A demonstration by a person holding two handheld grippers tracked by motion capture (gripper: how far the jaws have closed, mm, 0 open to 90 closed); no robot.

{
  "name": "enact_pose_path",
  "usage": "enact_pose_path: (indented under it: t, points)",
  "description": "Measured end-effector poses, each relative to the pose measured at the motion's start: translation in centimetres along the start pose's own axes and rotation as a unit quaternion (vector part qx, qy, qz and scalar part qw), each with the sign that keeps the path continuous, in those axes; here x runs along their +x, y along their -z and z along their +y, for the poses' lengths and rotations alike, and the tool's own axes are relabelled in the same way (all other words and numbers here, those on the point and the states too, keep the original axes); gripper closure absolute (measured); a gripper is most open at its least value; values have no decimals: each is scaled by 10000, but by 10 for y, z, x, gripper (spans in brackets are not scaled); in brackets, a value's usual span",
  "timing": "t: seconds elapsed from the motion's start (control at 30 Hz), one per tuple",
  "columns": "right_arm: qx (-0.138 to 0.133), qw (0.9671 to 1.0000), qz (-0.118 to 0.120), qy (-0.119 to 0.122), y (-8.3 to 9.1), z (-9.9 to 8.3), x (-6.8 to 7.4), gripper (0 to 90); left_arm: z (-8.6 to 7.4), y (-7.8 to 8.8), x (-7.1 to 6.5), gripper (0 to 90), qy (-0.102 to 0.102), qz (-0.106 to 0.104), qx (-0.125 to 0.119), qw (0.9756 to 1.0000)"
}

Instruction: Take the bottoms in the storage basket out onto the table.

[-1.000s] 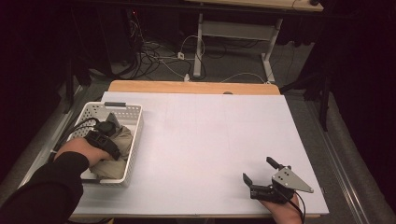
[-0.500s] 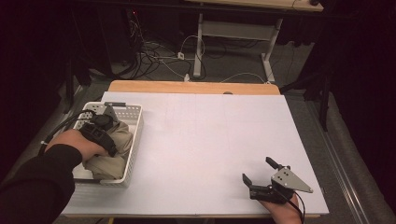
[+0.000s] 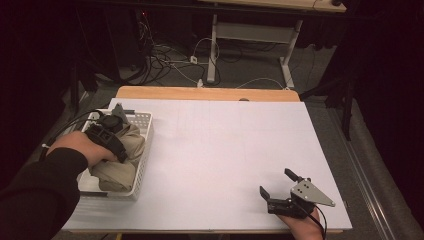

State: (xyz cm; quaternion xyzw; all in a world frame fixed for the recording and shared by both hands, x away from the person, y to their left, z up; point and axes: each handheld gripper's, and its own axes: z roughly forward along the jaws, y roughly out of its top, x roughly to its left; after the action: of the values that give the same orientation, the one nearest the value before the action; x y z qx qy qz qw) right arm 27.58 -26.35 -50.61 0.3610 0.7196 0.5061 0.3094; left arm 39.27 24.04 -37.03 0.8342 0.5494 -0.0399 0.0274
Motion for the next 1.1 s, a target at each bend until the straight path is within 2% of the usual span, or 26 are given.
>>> enact_pose_path:
  t: [0.2, 0.5, 0.63, 0.73, 0.93, 1.1]
  points:
    - [-2, 10000, 5, 2, 0, 0, 0, 4, 4, 14, -7, 544, -53, 22, 10, 10000]
    - [25, 10000, 7, -14, -1, -1, 0, 4, 7, 25, -21, 543, -128, 7, -55, 9999]
    - [-14, 10000, 11, -18, -1, 0, 0, 4, 11, 30, -31, 544, -197, 34, -71, 9998]
    - [-20, 10000, 21, -27, -1, 0, 1, 4, 18, 33, -44, 543, -320, -10, -94, 9994]
    - [-11, 10000, 18, -7, 0, 0, 1, 4, 29, 31, -63, 543, -515, -17, -111, 9986]
    - [-4, 10000, 9, -10, 1, 0, 0, 4, 36, 30, -74, 543, -615, -31, -129, 9980]
